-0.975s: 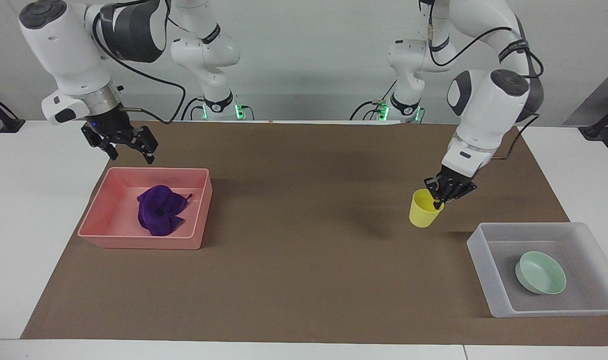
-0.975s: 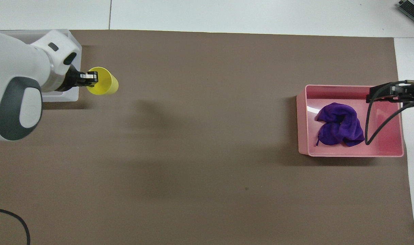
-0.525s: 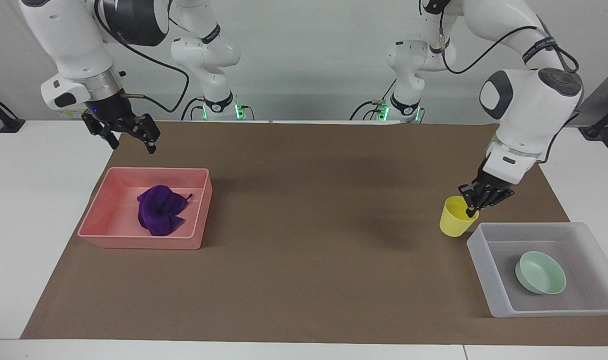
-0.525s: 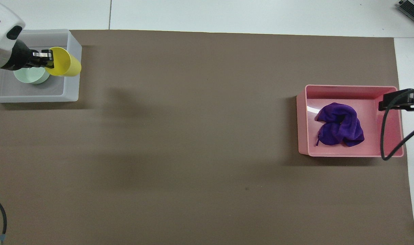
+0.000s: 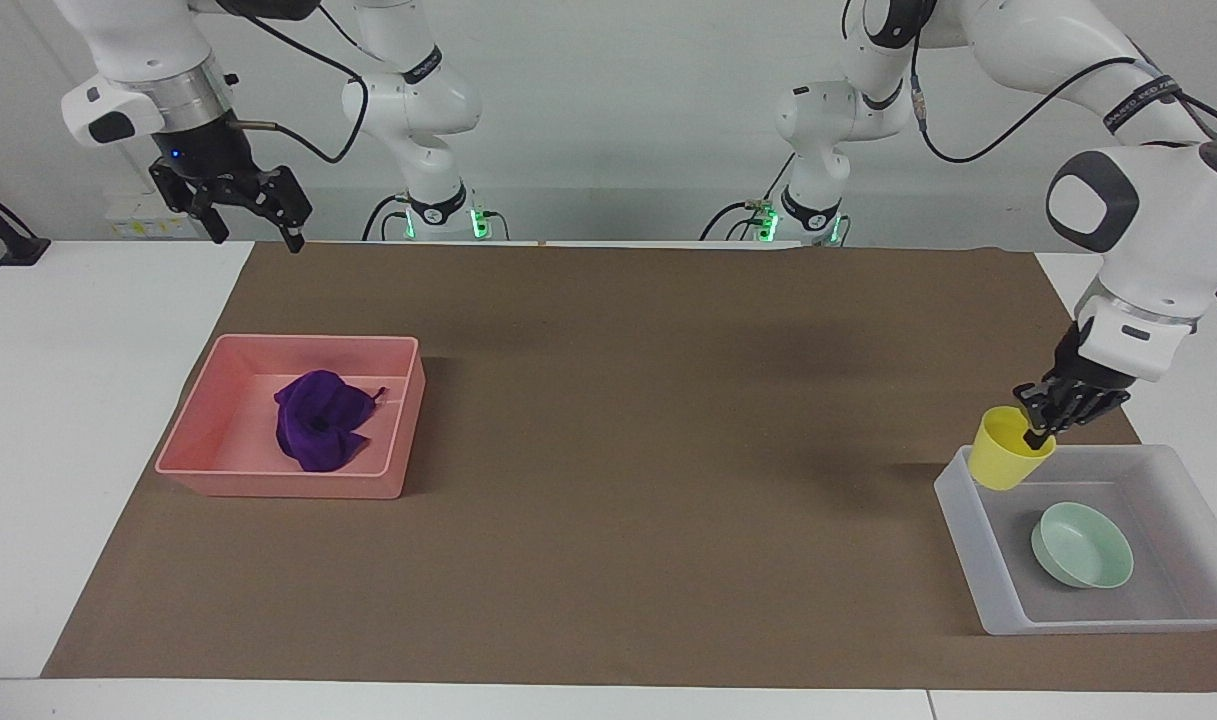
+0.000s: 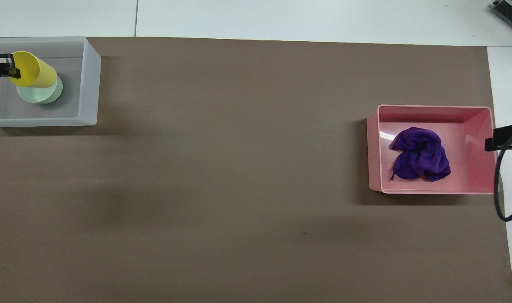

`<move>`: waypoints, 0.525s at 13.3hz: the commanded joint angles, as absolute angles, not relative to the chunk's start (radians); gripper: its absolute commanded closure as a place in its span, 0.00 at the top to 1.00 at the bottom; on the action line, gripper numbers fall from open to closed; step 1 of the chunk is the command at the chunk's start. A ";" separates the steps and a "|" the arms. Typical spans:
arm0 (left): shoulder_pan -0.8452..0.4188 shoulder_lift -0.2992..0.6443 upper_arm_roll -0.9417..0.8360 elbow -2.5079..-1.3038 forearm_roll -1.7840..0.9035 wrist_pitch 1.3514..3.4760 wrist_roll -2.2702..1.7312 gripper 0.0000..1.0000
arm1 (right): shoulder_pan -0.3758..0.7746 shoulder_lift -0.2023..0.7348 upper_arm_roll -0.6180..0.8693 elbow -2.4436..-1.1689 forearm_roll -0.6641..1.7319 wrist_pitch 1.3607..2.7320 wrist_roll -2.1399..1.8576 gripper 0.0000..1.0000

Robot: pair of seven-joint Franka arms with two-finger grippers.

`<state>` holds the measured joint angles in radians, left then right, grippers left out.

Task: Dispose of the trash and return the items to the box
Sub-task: 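Lift the yellow cup into the clear box with the left gripper, then lower the yellow cup into the green bowl with the left gripper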

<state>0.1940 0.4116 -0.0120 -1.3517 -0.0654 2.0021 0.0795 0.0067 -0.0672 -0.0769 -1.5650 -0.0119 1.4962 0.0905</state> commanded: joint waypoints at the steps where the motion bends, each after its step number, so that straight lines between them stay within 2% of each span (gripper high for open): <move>1: 0.241 0.533 -0.041 -1.211 -0.077 1.965 0.109 0.00 | -0.003 -0.100 -0.063 -1.638 -0.021 1.554 0.107 1.00; 4: 0.299 0.650 -0.078 -1.112 -0.075 1.967 0.112 0.00 | 0.026 -0.094 -0.063 -1.625 -0.043 1.546 0.106 1.00; 7: 0.311 0.702 -0.089 -1.086 -0.074 1.986 0.120 0.00 | 0.026 -0.072 -0.063 -1.562 -0.041 1.485 0.103 1.00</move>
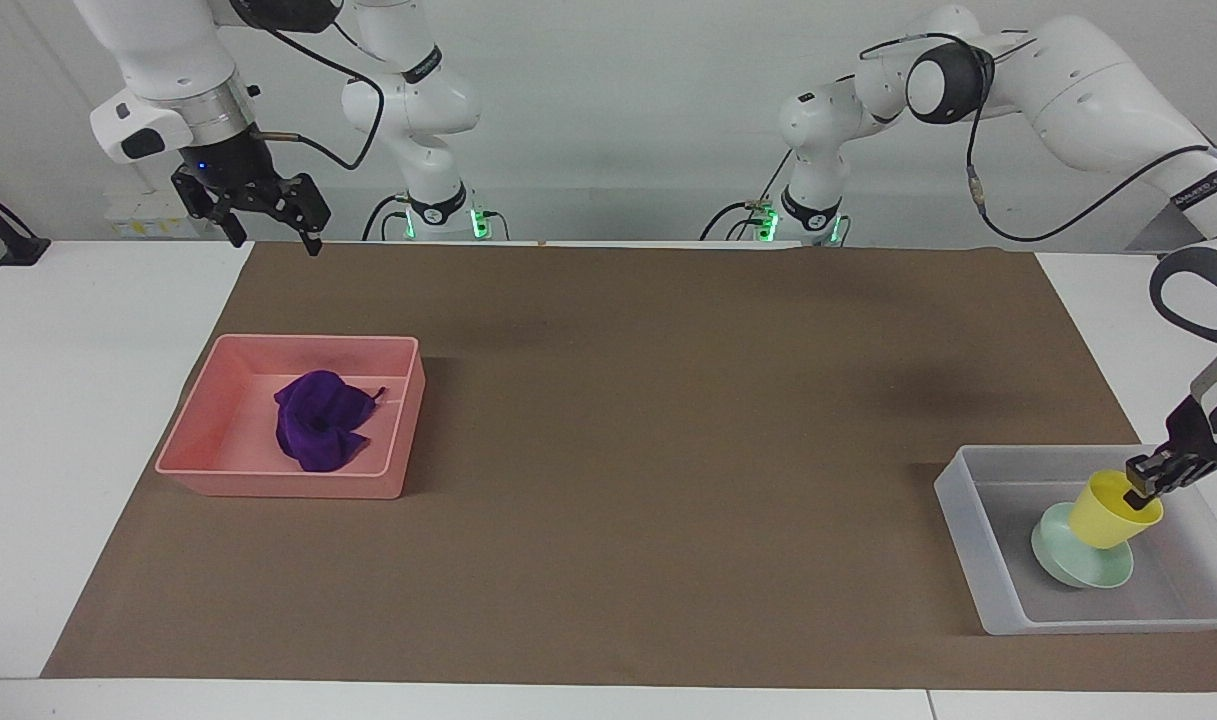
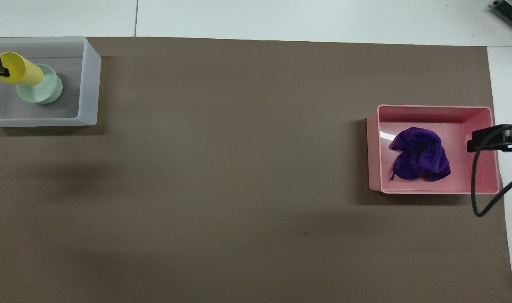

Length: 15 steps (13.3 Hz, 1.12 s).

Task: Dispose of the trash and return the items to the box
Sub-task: 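Lower the yellow cup into the green bowl with the left gripper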

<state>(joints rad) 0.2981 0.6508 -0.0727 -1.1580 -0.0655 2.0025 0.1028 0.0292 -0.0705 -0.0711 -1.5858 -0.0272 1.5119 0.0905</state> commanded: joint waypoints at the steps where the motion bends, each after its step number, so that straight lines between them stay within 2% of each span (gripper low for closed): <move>1: 0.311 0.704 -0.087 -1.086 -0.074 1.988 0.120 0.00 | 0.023 -0.074 -0.066 -1.572 -0.029 1.500 0.103 1.00; 4: 0.310 0.742 -0.083 -1.086 -0.072 1.987 0.118 0.00 | 0.025 -0.080 -0.066 -1.575 -0.028 1.500 0.109 1.00; 12: 0.325 0.726 -0.074 -1.103 -0.069 1.990 0.118 0.00 | 0.015 -0.081 -0.064 -1.577 -0.028 1.502 0.109 1.00; 15: 0.334 0.701 -0.075 -1.172 -0.074 2.052 0.118 0.00 | 0.017 -0.081 -0.066 -1.580 -0.028 1.506 0.107 1.00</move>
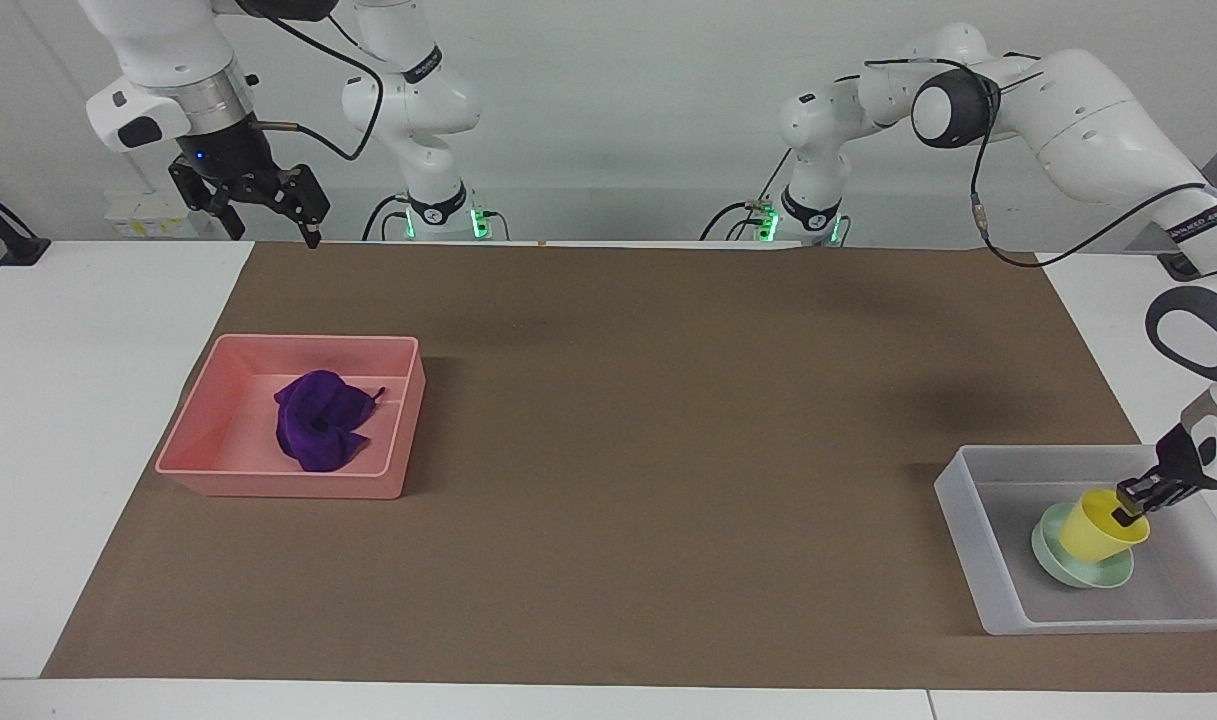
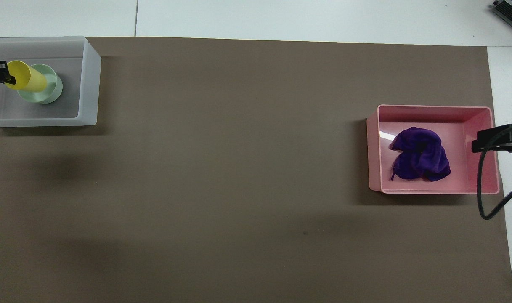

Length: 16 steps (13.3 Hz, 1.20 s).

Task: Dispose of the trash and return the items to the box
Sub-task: 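Lower the yellow cup into the green bowl with the left gripper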

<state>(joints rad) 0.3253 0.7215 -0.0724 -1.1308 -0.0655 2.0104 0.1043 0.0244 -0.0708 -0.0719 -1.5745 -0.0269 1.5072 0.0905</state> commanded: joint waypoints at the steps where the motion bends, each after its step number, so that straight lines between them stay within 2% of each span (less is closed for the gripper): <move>1: 0.328 0.701 -0.075 -1.173 -0.075 2.071 0.118 0.00 | 0.015 -0.081 -0.066 -1.580 -0.028 1.506 0.107 1.00; 10: 0.333 0.663 -0.075 -1.261 -0.078 2.088 0.118 0.01 | 0.018 -0.081 -0.066 -1.582 -0.028 1.509 0.107 1.00; 11: 0.334 0.660 -0.075 -1.273 -0.077 2.094 0.120 0.44 | 0.018 -0.081 -0.066 -1.582 -0.028 1.509 0.109 1.00; 13: 0.331 0.660 -0.075 -1.269 -0.071 2.082 0.118 0.48 | 0.017 -0.083 -0.066 -1.583 -0.028 1.508 0.107 1.00; 14: 0.334 0.660 -0.075 -1.267 -0.066 2.080 0.120 0.55 | 0.017 -0.084 -0.066 -1.586 -0.028 1.508 0.107 1.00; 15: 0.331 0.660 -0.075 -1.264 -0.066 2.069 0.118 0.56 | 0.018 -0.084 -0.066 -1.588 -0.028 1.509 0.109 1.00; 16: 0.331 0.660 -0.075 -1.261 -0.064 2.051 0.118 0.63 | 0.017 -0.084 -0.066 -1.588 -0.028 1.509 0.109 1.00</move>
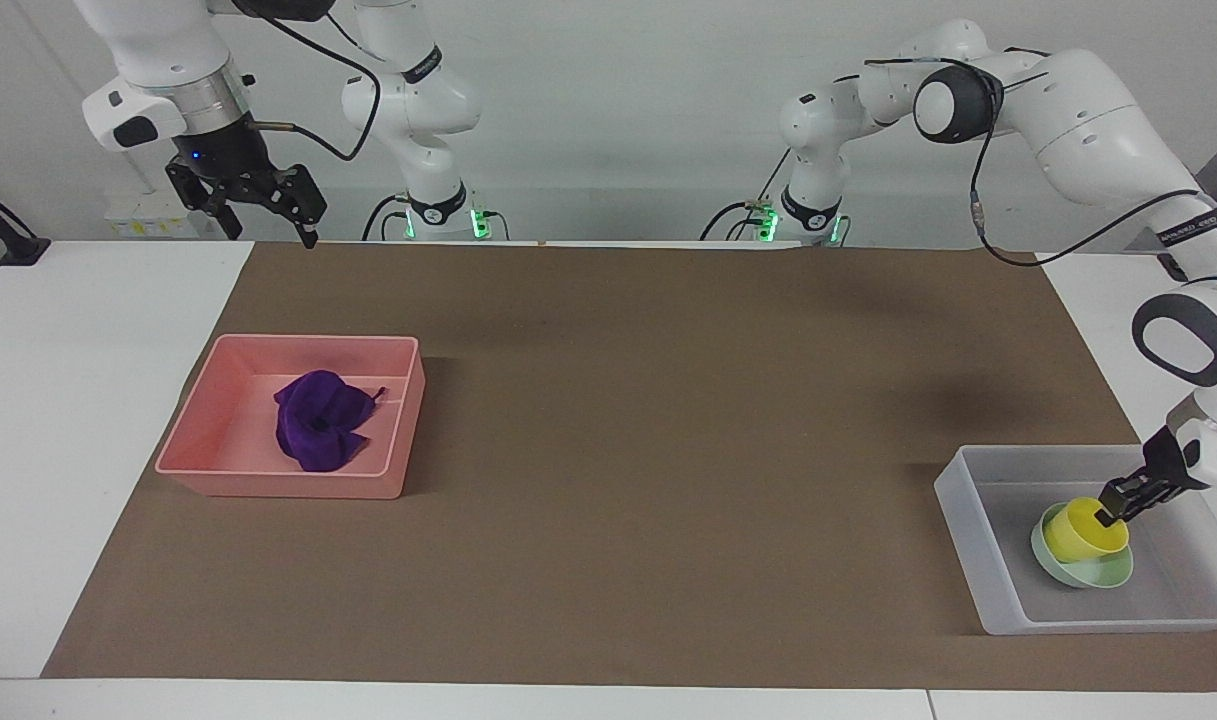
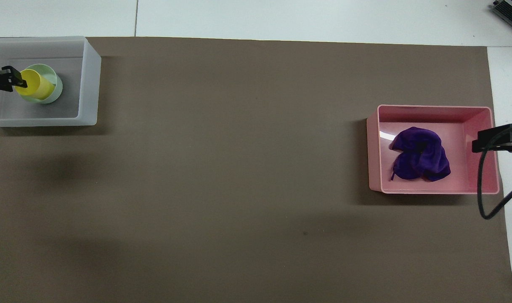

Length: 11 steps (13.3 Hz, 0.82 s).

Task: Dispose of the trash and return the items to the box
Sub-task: 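Lower the yellow cup into the green bowl with the left gripper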

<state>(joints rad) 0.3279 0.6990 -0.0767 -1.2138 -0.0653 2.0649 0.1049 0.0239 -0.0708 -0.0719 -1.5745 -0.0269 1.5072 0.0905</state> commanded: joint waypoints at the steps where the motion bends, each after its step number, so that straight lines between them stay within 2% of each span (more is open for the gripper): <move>1: 0.331 0.661 -0.075 -1.247 -0.064 2.040 0.121 0.81 | 0.018 -0.084 -0.066 -1.588 -0.028 1.509 0.109 1.00; 2: 0.331 0.661 -0.075 -1.236 -0.064 2.040 0.124 0.96 | 0.018 -0.084 -0.066 -1.588 -0.028 1.509 0.109 1.00; 3: 0.327 0.660 -0.074 -1.235 -0.058 2.039 0.132 1.00 | 0.018 -0.084 -0.066 -1.588 -0.028 1.509 0.109 1.00; 8: 0.269 0.537 -0.084 -1.252 0.002 2.037 0.140 1.00 | 0.028 -0.084 -0.071 -1.588 -0.028 1.509 0.109 1.00; 11: 0.219 0.428 -0.084 -1.336 0.000 2.022 0.137 1.00 | 0.029 -0.084 -0.074 -1.588 -0.028 1.509 0.109 1.00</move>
<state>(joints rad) 0.2461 0.5244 -0.0952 -1.2314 -0.0179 2.0306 0.1323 0.0253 -0.0708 -0.0718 -1.5746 -0.0268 1.5072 0.0905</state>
